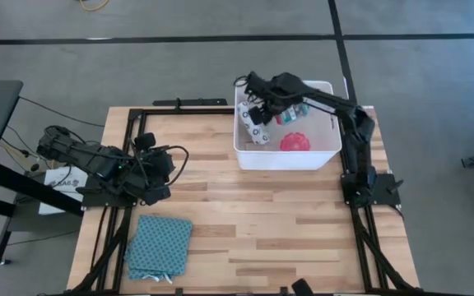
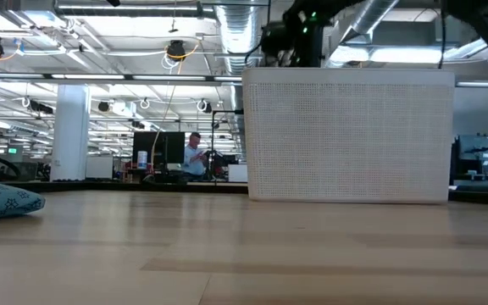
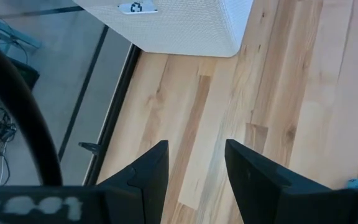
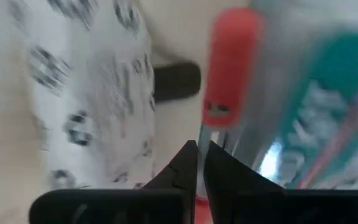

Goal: Pick & place medical supplies in basket/bin
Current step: Put the green first aid kit in the white bin

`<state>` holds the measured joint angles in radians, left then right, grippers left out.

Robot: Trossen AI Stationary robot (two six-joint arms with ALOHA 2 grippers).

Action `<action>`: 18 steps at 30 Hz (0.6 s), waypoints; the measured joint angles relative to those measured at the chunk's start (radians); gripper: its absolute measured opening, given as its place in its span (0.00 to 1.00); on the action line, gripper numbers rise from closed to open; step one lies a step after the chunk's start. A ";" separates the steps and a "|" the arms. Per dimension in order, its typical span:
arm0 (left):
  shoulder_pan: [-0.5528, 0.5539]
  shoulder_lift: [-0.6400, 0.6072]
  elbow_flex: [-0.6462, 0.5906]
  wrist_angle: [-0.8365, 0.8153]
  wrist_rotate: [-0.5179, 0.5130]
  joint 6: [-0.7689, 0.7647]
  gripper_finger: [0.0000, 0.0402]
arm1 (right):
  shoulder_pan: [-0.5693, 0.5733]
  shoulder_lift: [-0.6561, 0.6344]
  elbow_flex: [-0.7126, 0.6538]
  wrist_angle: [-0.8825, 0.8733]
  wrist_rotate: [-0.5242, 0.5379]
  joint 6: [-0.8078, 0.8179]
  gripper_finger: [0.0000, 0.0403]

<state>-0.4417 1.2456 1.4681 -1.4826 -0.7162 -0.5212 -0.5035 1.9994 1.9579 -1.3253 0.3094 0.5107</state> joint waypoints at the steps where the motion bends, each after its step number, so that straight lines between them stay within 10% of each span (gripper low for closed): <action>1: 0.000 0.000 0.000 0.000 0.000 0.001 0.37 | 0.002 0.024 0.000 -0.007 0.007 -0.009 0.05; 18: 0.000 0.000 0.000 0.000 0.003 0.023 0.37 | -0.001 0.235 0.002 -0.189 -0.098 -0.189 0.25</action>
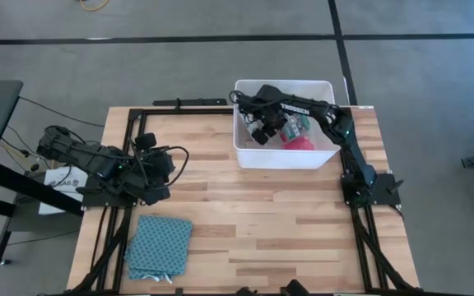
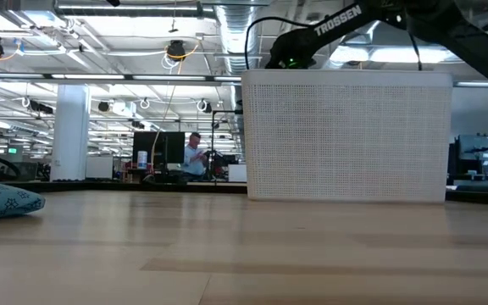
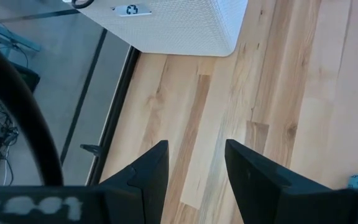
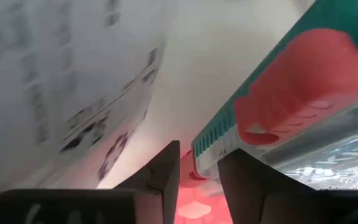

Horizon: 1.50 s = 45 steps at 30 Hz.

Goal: Pick & place medical supplies in basket/bin
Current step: Put the green first aid kit in the white bin, then return to Home Position

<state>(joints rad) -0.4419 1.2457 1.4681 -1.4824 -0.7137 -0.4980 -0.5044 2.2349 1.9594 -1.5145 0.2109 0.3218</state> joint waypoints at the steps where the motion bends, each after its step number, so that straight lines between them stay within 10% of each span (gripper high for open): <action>1: 0.000 0.000 0.000 0.000 0.000 0.000 0.37 | 0.003 0.000 0.000 -0.003 -0.005 -0.017 0.26; 31: 0.000 0.000 0.000 0.000 -0.011 0.009 0.37 | 0.151 -0.391 0.251 -0.056 0.134 -0.042 0.44; 45: -0.021 -0.053 0.001 -0.088 -0.123 -0.023 0.37 | 0.643 -0.776 0.180 -0.054 0.144 0.024 0.36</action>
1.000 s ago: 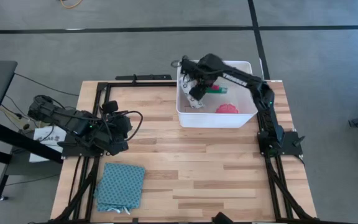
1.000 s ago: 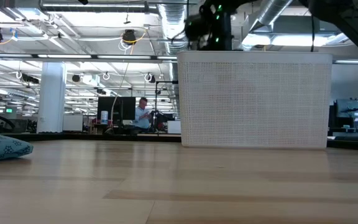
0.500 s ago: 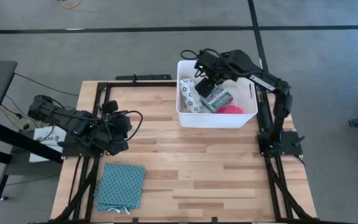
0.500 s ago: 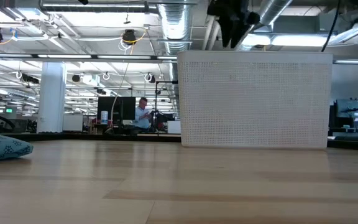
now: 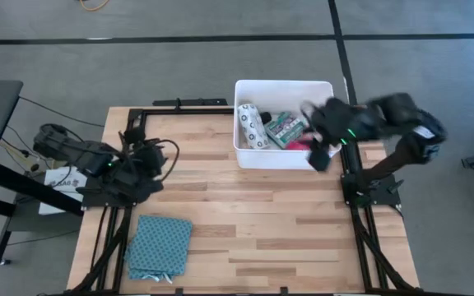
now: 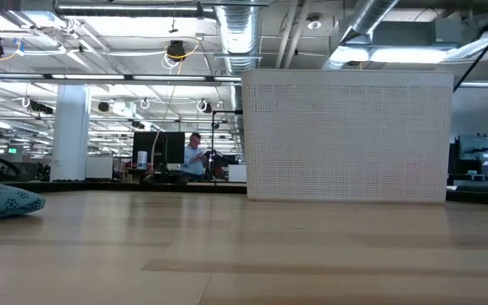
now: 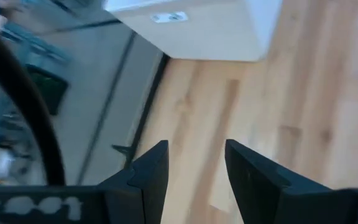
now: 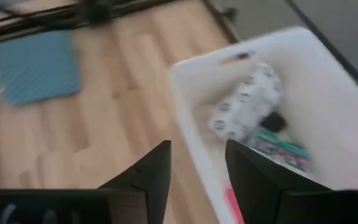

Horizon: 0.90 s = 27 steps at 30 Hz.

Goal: Pick & place medical supplies in basket/bin
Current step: Return to Home Position

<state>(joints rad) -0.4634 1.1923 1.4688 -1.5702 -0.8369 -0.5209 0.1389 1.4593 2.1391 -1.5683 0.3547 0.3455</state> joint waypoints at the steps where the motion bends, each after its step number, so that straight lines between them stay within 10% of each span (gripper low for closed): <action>1: -0.012 -0.010 -0.001 -0.001 0.019 -0.018 0.37 | 0.059 -0.025 -0.030 0.011 0.028 0.006 0.36; 9: -0.175 -0.175 -0.023 0.023 -0.055 -0.066 0.37 | 0.502 -0.245 -0.422 0.138 0.442 0.211 0.36; 16: -0.265 -0.388 -0.380 0.402 -0.089 0.026 0.37 | 0.718 -0.409 -0.898 0.377 0.638 0.357 0.37; 27: -0.297 -0.657 -0.796 1.061 0.204 0.445 0.37 | 0.891 -0.509 -1.428 1.011 0.797 0.341 0.36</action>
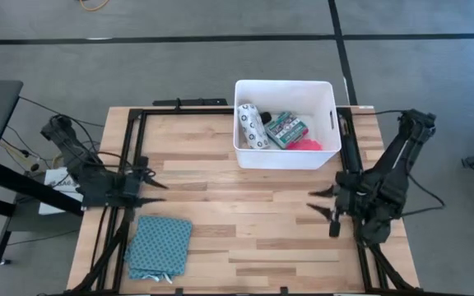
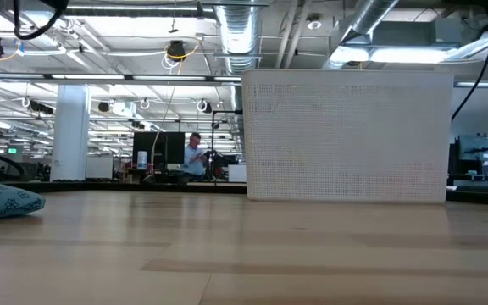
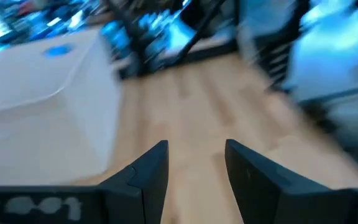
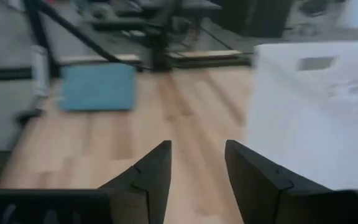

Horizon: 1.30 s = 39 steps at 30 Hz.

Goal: Pick & place medical supplies in basket/bin
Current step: Return to Home Position

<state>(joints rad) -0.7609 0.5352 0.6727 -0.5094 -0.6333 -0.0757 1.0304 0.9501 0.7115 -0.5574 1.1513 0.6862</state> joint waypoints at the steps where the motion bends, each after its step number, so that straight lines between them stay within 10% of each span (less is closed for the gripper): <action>1: 0.000 -0.027 -0.025 0.046 0.041 0.019 0.37 | 0.014 0.002 -0.034 0.094 -0.011 -0.025 0.36; 7: 0.000 -0.179 -0.179 0.203 0.117 0.143 0.37 | 0.038 0.087 -0.211 0.780 -0.146 -0.528 0.36; 12: 0.001 -0.323 -0.277 0.231 0.081 0.195 0.37 | -0.027 0.134 -0.319 1.201 -0.493 -0.973 0.35; 19: 0.002 -0.537 -0.369 0.278 0.122 0.248 0.37 | -0.117 -0.027 -0.405 1.152 -0.444 -0.924 0.35; 39: 0.172 -0.519 -0.615 0.721 0.186 0.423 0.37 | -0.419 -0.626 -0.648 1.104 -0.678 -1.062 0.35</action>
<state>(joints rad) -0.5884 0.0167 0.0578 0.2120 -0.4477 0.3468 0.6110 0.3242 0.0635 0.5469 0.4733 -0.3760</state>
